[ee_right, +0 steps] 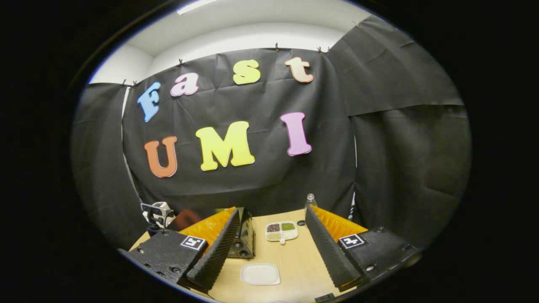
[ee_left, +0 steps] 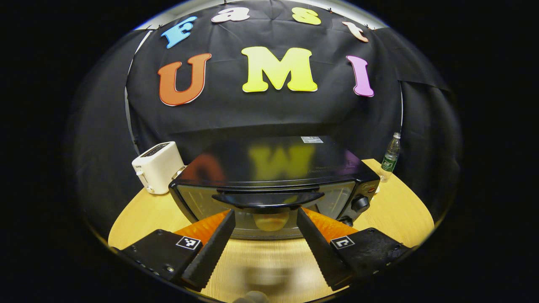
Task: Open the electric oven with the left hand, put the food in, and close the electric oven.
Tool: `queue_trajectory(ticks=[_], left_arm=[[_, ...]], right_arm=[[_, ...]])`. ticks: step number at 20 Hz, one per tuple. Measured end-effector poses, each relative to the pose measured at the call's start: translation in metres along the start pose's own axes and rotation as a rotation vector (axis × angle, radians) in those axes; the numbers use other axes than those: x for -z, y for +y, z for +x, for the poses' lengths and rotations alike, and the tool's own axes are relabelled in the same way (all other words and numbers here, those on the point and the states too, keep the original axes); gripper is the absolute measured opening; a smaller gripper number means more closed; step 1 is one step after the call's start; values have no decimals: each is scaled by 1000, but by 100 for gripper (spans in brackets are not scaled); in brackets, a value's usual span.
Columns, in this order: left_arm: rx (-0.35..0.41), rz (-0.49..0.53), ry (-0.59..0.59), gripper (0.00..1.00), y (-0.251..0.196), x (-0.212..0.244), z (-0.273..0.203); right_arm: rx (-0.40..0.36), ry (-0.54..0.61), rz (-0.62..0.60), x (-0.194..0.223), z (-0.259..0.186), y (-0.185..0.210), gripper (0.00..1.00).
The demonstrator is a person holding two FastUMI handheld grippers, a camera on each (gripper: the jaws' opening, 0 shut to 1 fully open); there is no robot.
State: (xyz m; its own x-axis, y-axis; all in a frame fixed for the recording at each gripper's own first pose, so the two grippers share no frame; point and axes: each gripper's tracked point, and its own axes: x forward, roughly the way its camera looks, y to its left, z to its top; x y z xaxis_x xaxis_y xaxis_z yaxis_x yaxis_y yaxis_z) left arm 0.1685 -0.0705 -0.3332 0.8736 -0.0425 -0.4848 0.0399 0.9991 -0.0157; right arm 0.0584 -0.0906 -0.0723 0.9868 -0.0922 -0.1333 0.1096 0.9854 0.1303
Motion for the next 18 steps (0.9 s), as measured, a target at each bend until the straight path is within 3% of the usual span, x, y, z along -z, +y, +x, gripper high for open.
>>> queue_trajectory(ticks=[1,6,8,11,12,15,17,18], left_arm=[[3,-4,2,96,-2,0,-1],[25,14,-51,96,-8,-24,-35],[28,30,-113,96,-6,-51,-60],[30,46,-212,96,-2,-92,-103],[29,48,-243,96,-1,-108,-118],[25,12,-315,96,7,-146,-163],[12,5,-361,96,15,-167,-191],[4,1,-378,96,21,-175,-202]], right_arm=[[0,-2,1,0,0,-1,100],[-17,-9,-1,-8,0,5,96],[-31,-24,-8,-17,-1,10,100],[-54,-51,-17,-29,-6,19,96],[-61,-59,-22,-32,-9,22,100],[-84,-84,-38,-42,-19,33,96],[-94,-103,-48,-50,-24,39,100],[-98,-112,-55,-52,-28,42,96]])
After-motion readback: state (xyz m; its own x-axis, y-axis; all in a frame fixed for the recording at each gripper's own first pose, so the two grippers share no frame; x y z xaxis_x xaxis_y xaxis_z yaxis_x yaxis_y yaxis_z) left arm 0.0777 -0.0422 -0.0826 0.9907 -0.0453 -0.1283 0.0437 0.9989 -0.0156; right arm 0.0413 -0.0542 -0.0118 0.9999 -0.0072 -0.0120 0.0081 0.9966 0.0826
